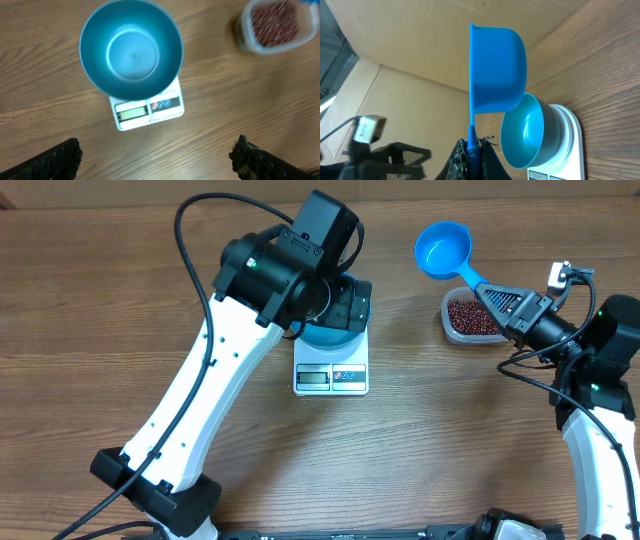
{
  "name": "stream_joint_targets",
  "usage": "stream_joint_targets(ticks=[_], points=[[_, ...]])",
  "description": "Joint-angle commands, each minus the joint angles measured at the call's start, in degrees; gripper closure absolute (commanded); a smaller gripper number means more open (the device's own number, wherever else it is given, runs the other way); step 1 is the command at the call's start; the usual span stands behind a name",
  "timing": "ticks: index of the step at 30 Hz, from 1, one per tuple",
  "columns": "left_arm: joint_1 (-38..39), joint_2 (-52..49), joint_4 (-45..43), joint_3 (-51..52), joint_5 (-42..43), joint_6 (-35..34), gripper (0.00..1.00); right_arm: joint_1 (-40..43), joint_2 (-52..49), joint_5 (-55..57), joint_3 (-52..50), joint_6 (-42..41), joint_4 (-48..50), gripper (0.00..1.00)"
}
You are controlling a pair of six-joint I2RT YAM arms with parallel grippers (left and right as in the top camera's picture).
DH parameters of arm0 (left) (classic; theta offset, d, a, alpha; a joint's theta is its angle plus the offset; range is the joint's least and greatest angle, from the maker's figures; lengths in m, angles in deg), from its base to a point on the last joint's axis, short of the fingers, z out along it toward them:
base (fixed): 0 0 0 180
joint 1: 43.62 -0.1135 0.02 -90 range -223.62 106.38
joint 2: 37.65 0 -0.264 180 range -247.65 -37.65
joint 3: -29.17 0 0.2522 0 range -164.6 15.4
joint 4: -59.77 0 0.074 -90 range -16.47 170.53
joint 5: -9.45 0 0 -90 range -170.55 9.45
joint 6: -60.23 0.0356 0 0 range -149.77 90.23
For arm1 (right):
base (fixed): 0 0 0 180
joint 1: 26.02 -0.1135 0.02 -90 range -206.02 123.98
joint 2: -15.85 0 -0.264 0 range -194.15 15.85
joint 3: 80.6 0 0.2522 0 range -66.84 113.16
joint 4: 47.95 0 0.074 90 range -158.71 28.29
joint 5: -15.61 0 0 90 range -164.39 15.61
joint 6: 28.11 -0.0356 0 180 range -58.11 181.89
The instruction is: Scoop item into bowl and weigh 150g on scale
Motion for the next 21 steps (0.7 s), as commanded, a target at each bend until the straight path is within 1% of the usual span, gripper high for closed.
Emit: stream_joint_targets(ticks=[1, 7, 9, 13, 17, 21], points=[[-0.22, 0.28, -0.24, 3.72, -1.33, 4.22, 0.01, 0.37, -0.09, -1.79, 1.09, -2.27, 0.83, 0.96], [-0.2, 0.26, -3.23, 10.43, -1.29, 4.48, 0.0, 0.37, -0.09, -1.33, 1.09, -2.84, 0.7, 0.96], [-0.2, 0.26, -3.85, 11.47, -0.74, 5.6, 0.0, 0.37, -0.09, -0.24, 1.09, -3.58, 0.33, 0.96], [-0.2, 0.26, -5.92, 11.82, 0.13, 8.13, 0.0, 0.28, -0.09, 2.82, 1.09, -3.61, 0.33, 0.96], [-0.2, 0.26, -8.31, 11.82, 0.15, 8.92, 0.0, 0.2, -0.09, 7.34, 1.09, -4.5, -0.39, 0.96], [-0.26, 0.26, -9.38, 11.82, 0.15, 10.62, 0.01, 0.22, -0.09, 13.14, 1.09, -5.14, -2.93, 0.96]])
